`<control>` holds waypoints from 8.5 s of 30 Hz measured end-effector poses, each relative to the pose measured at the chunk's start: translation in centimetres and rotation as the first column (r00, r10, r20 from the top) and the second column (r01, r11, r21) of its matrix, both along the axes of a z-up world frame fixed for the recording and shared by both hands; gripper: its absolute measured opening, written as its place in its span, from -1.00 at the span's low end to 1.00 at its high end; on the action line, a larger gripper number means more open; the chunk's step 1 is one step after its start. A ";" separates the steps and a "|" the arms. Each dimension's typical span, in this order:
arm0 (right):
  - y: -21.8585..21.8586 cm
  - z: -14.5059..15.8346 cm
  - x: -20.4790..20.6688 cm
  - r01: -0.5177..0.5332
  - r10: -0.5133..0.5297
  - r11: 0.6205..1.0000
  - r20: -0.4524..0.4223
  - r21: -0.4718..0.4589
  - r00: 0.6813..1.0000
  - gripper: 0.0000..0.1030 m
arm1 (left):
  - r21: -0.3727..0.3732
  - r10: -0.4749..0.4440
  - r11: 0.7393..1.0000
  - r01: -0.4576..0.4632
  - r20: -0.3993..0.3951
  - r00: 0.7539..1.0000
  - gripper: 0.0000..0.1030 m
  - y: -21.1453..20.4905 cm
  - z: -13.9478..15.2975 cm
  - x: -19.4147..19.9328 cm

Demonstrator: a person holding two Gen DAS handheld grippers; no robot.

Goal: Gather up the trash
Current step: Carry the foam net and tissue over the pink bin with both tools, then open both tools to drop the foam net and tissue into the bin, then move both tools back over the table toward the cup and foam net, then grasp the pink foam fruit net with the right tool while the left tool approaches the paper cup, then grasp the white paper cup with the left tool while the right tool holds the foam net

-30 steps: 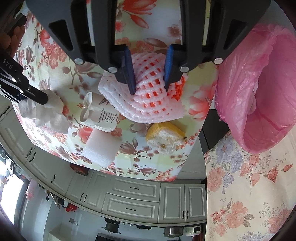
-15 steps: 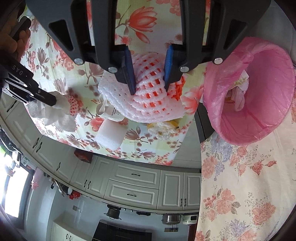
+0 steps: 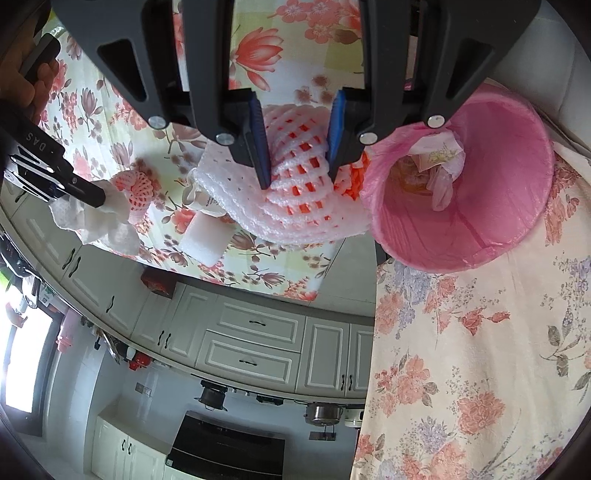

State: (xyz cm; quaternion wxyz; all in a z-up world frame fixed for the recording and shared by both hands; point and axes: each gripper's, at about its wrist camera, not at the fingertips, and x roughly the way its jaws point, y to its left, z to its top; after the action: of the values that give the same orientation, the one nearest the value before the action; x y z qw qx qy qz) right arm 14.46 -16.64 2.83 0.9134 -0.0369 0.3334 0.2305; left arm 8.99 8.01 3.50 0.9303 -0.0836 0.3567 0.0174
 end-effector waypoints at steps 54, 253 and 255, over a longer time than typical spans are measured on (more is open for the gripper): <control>20.3 3.5 -0.2 -0.310 0.310 0.951 -0.009 -0.006 0.951 -0.40 | -0.008 0.270 0.963 -0.270 0.087 0.959 -0.43 17.6 2.6 -5.2; -1.3 -0.1 2.4 0.043 -0.041 0.997 0.027 -0.064 0.999 -0.27 | -0.028 -0.102 0.994 0.102 -0.001 0.995 0.33 -2.6 -0.4 3.9; -0.6 0.3 2.1 0.032 -0.030 0.997 0.034 -0.068 0.999 -0.27 | -0.030 -0.090 0.996 0.090 0.007 0.996 0.33 -1.8 -0.1 3.4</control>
State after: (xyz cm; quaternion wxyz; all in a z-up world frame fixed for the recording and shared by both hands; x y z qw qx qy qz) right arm 16.61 -17.23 3.10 0.9205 -0.0668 0.3264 0.2041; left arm 12.44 6.21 3.41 0.9298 -0.0815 0.3578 -0.0299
